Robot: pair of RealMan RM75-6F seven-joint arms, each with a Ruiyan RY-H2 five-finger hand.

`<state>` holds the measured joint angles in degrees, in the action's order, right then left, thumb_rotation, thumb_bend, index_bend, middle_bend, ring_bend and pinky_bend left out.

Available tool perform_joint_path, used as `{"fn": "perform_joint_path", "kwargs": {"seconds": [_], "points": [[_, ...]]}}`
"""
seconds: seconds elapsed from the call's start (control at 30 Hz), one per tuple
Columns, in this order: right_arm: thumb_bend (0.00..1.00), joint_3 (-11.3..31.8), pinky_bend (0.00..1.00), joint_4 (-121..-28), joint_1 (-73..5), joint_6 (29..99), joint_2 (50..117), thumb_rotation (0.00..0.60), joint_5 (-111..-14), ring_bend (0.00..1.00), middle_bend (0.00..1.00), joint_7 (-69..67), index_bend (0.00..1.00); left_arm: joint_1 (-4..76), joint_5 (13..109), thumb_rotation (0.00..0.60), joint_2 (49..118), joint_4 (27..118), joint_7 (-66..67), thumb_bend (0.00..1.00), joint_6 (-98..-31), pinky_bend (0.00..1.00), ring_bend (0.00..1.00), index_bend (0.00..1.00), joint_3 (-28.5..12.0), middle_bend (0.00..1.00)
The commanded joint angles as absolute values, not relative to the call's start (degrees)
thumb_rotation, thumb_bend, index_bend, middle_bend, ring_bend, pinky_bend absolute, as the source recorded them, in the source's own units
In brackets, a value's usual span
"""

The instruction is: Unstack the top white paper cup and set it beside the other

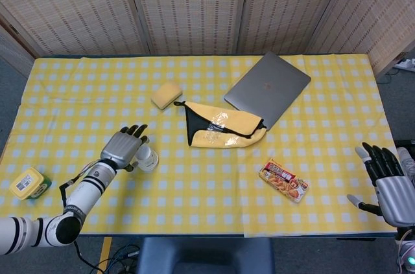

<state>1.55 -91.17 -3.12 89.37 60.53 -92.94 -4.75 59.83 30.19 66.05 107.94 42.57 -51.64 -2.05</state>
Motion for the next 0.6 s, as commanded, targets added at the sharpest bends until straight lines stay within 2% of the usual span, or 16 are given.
{"fn": "perform_joint_path", "kwargs": {"seconds": [0.03,0.6], "points": [[0.11,1.6,0.0,-91.1,-3.1,89.3,60.5,0.6,-92.8,0.0,0.0,-4.8,0.0,60.3,30.1,0.6,66.4,107.3,42.3,0.35,-51.2,0.17,0.0,0.28,-1.7,0.0],[0.11,1.6,0.0,-91.3,-3.3,88.8,60.4,0.6,-92.6,0.0,0.0,-4.6,0.0,61.8,29.7,0.6,66.8,106.9,41.2,0.35,-52.3,0.16,0.0,0.35,-0.7,0.0]]}}
